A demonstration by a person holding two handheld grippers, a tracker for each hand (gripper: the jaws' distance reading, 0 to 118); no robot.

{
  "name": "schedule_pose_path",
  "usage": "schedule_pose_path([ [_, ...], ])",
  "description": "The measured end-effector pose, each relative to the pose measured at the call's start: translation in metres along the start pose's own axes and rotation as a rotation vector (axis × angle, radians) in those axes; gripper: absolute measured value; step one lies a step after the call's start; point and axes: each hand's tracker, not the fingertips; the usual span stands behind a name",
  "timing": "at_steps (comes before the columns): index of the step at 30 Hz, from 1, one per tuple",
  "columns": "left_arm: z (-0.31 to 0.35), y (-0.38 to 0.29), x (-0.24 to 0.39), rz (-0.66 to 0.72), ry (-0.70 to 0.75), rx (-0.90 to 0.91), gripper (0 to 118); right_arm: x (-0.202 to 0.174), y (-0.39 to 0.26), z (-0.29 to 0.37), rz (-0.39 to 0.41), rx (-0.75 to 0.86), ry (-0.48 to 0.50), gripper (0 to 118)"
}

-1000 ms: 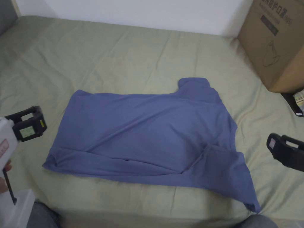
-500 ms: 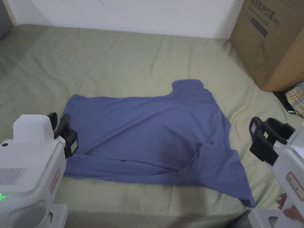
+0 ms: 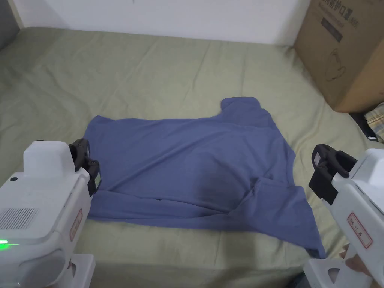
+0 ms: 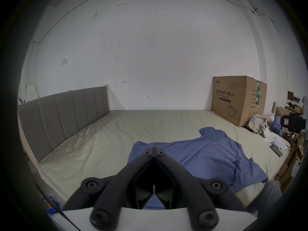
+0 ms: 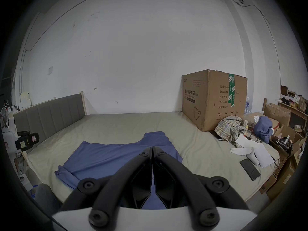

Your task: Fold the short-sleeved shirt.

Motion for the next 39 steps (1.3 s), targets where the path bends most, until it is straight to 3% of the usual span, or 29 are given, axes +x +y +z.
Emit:
schedule_pose_path([
  [5, -0.017, 0.001, -0.011, 0.003, 0.038, -0.139, 0, 0.001, -0.001, -0.005, -0.004, -0.016, 0.003, 0],
  [7, -0.031, 0.001, -0.023, 0.029, 0.056, -0.241, 14, 0.0, -0.001, -0.007, -0.001, -0.028, 0.004, 0],
  [8, -0.039, 0.002, -0.029, 0.057, 0.046, -0.298, 28, 0.0, -0.002, -0.008, 0.003, -0.033, 0.001, 0],
  [9, -0.047, 0.001, -0.038, 0.091, 0.044, -0.359, 60, 0.0, -0.003, -0.01, 0.008, -0.039, -0.003, 0],
  [11, -0.064, -0.004, -0.055, 0.117, 0.034, -0.484, 100, 0.001, -0.005, -0.012, 0.008, -0.05, -0.006, 0],
  [12, -0.072, -0.008, -0.063, 0.123, 0.046, -0.531, 114, 0.002, -0.006, -0.014, 0.007, -0.059, -0.007, 0],
  [13, -0.079, -0.012, -0.069, 0.128, 0.062, -0.564, 118, 0.003, -0.008, -0.017, 0.006, -0.068, -0.008, 0],
  [20, -0.122, -0.056, -0.092, 0.205, 0.118, -0.816, 115, -0.006, -0.013, -0.025, 0.011, -0.128, -0.027, 0],
  [26, -0.138, -0.081, -0.076, 0.184, 0.1, -0.87, 79, -0.009, -0.017, -0.029, 0.027, -0.169, -0.037, 0],
  [27, -0.139, -0.084, -0.074, 0.182, 0.101, -0.875, 67, -0.008, -0.017, -0.029, 0.027, -0.174, -0.04, 0],
  [29, -0.139, -0.092, -0.074, 0.194, 0.085, -0.879, 11, -0.008, -0.018, -0.029, 0.024, -0.184, -0.047, 0],
  [30, -0.136, -0.091, -0.075, 0.215, 0.084, -0.874, 0, -0.008, -0.019, -0.029, 0.024, -0.189, -0.051, 0],
  [39, -0.105, -0.066, -0.094, 0.38, 0.068, -0.655, 0, 0.031, -0.016, -0.036, -0.031, -0.289, -0.103, 0],
])
